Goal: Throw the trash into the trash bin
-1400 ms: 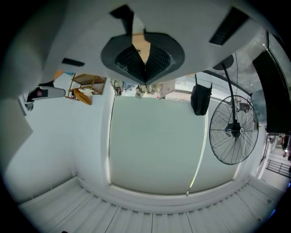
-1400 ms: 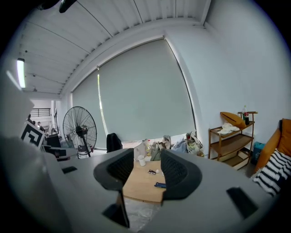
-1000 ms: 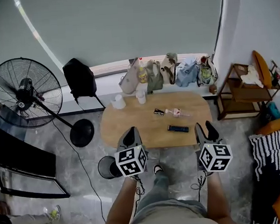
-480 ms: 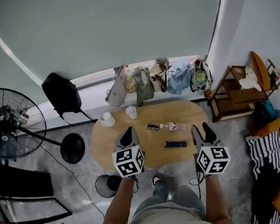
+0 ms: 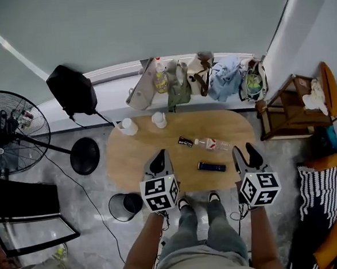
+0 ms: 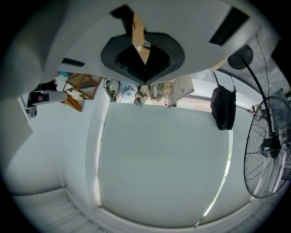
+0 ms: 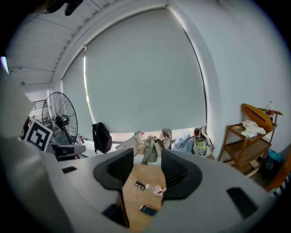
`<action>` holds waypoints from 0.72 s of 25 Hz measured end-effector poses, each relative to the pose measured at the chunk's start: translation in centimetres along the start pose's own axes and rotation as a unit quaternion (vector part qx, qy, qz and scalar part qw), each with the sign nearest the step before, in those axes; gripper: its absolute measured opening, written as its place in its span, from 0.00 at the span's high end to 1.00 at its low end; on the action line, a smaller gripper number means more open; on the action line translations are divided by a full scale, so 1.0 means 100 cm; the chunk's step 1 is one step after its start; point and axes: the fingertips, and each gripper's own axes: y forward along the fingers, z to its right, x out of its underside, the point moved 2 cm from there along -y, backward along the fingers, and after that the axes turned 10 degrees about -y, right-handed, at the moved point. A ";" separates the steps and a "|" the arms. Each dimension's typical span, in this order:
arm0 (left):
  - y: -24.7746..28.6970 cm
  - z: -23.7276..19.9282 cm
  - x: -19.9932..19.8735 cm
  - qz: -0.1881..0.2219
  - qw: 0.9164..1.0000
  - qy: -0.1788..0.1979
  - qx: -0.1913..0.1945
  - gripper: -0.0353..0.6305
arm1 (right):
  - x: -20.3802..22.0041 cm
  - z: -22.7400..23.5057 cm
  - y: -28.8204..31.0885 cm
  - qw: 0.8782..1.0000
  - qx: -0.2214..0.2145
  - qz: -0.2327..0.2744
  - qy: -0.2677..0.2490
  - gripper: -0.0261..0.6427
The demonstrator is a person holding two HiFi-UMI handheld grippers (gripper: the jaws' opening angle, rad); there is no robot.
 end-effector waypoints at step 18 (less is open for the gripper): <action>0.052 -0.077 0.227 -0.081 0.981 -0.110 -0.137 0.93 | 0.192 -0.013 0.105 0.976 -0.160 -0.132 -0.068 0.67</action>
